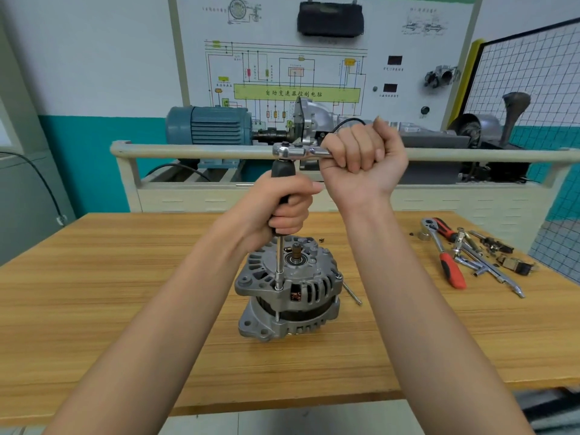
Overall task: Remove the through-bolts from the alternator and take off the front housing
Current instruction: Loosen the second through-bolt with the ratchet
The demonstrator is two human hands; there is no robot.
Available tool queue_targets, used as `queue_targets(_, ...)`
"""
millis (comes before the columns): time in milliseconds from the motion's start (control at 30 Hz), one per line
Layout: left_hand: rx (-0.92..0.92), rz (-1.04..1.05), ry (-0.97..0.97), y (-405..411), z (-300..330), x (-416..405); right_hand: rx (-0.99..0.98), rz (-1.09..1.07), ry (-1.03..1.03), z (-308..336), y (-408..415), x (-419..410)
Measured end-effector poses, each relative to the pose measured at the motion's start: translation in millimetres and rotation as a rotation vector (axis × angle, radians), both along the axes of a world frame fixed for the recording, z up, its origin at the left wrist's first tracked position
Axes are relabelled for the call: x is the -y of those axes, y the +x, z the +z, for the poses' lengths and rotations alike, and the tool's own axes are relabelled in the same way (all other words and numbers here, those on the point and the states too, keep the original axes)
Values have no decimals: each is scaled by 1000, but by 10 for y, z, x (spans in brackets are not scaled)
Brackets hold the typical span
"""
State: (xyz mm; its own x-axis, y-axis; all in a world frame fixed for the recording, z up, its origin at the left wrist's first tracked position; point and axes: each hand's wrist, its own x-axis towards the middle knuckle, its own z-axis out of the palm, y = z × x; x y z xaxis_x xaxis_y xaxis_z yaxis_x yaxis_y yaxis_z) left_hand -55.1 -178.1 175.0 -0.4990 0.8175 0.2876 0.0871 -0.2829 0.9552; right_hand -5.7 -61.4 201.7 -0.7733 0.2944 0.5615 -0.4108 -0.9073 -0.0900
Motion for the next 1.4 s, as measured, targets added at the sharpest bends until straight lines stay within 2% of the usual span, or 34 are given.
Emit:
queue_targets(167, 17, 269, 49, 44, -32, -57, -83, -227, 127, -33, 102, 150)
queue_targets(333, 28, 618, 108, 125, -62, -203, -273, -656, 405, -97, 215, 365)
queue_targets(400, 16, 699, 119, 140, -72, -228, -311, -884, 506, -154, 235, 462)
queue_targets(467, 3, 708, 119, 147, -77, -222, -317, -988, 546, -187, 230, 515)
queue_targets(533, 0, 616, 111, 124, -79, -184, -324, -893, 529, -150, 220, 470)
queue_targets(600, -26, 458, 85, 74, -64, -105, -307, -662, 471, -65, 200, 342)
queue_targets(733, -46, 95, 44, -18, -23, 36, -112, -190, 189, 1, 117, 96)
queue_targets(833, -30, 33, 36, -6, -26, 14, -43, -43, 16, -22, 36, 11)
queue_targets(933, -6, 130, 38, 20, -47, -39, -45, -97, 7, -32, 45, 41)
queue_targets(1033, 3, 356, 79, 65, -64, -103, -100, -261, 123, -57, 112, 132)
queue_targets(1167, 24, 625, 112, 122, -67, -215, -259, -677, 393, -104, 180, 361)
queue_targets(1267, -4, 753, 119, 149, -77, -259, -293, -985, 509, -169, 203, 511)
queue_targets(1333, -4, 766, 126, 152, -82, -256, -292, -996, 518, -166, 202, 521)
queue_targets(1400, 10, 702, 129, 141, -82, -220, -295, -840, 474, -110, 190, 447)
